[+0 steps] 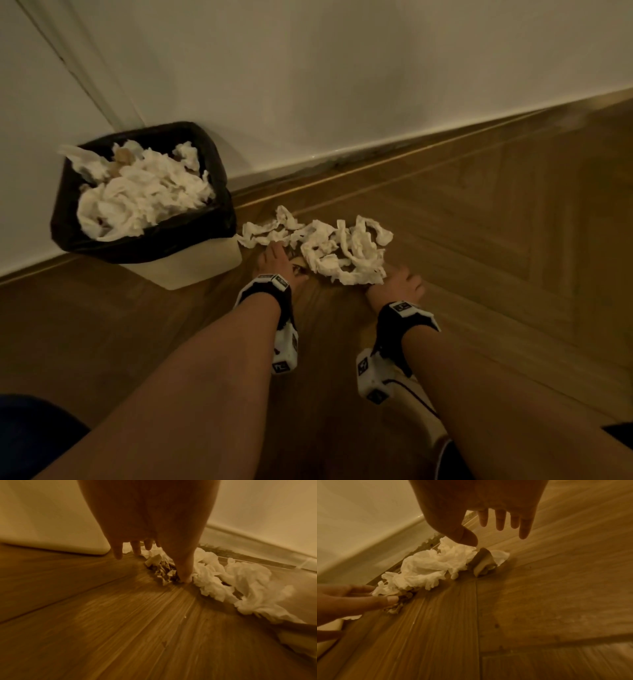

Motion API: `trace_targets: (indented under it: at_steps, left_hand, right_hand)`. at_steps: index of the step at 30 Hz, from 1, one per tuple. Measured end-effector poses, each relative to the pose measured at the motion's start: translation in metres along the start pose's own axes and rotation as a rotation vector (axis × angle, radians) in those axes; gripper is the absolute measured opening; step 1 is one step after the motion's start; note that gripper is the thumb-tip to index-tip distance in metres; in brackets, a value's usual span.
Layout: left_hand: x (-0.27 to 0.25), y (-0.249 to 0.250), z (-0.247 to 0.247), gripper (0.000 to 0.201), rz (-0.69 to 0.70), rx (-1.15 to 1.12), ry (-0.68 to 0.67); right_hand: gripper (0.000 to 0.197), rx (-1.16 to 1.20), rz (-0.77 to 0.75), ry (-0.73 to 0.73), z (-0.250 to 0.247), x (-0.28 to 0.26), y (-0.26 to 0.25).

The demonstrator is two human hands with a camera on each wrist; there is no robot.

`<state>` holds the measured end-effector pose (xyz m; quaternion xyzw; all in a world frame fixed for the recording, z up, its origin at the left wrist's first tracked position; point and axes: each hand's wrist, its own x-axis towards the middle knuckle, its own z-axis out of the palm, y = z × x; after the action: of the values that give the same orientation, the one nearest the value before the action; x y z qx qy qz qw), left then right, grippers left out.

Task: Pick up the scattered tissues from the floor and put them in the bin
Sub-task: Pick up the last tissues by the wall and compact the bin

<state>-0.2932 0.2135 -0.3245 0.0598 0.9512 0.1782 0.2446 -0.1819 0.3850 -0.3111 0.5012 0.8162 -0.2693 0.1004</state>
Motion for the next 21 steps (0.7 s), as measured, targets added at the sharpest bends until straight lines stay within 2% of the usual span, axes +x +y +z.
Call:
trace_targets:
  at_steps: [2,7,11,14,17,19,21]
  left_hand:
    - [0.005,-0.002,0.005,0.091,-0.025,0.018,-0.023]
    - [0.009,-0.001,0.011,0.054,0.011,0.146,-0.011]
    - [0.0,0.012,0.021,0.05,-0.021,0.06,-0.057]
    - [-0.011,0.014,0.028,0.049,-0.08,-0.091,-0.033]
    - [-0.017,0.012,0.028,0.052,-0.102,-0.151,0.023]
    - [-0.017,0.011,0.023,0.052,-0.094,-0.211,0.076]
    - [-0.017,0.009,0.018,0.052,-0.081,-0.284,0.078]
  right_hand:
    - [0.069,-0.022,-0.002,-0.022,0.002,-0.001,0.005]
    - [0.064,-0.056,0.017,-0.023,0.006,-0.005,0.016]
    - [0.06,-0.105,-0.038,0.002,0.009,-0.003,0.02]
    - [0.076,-0.102,-0.086,-0.01,0.012,0.003,0.021]
    - [0.092,-0.122,-0.115,-0.09,0.018,0.008,0.018]
    - [0.084,-0.146,-0.114,-0.122,0.023,0.01,0.016]
    - [0.067,-0.136,-0.088,-0.17,0.023,0.008,0.015]
